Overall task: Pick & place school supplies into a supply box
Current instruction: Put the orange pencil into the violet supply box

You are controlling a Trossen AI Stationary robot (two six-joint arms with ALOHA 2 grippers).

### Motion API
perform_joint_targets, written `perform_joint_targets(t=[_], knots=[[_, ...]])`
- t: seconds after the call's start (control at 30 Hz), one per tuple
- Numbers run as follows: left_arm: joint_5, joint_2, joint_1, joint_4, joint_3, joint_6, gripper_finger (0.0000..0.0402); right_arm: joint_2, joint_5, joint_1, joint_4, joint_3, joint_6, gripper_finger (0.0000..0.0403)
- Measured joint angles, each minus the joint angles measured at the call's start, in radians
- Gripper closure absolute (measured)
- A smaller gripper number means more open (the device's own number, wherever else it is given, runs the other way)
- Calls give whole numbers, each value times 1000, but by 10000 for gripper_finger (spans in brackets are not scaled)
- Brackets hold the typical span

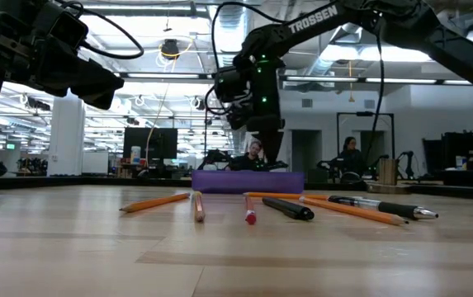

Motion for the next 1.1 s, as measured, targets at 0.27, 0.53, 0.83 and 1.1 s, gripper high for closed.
perform_joint_targets(t=[0.27, 0.53, 0.83, 1.1], knots=[[0, 0, 0, 1, 0, -1, 291, -78, -8, 37, -151, -5, 67, 275], [0, 0, 0, 9, 0, -43, 291, -230, -12, 87, -217, -6, 136, 276], [0, 0, 0, 36, 0, -102, 291, -459, -12, 181, -165, -113, 205, 277], [0, 0, 0, 82, 0, -216, 291, -783, -11, 275, 159, -645, 331, 277]])
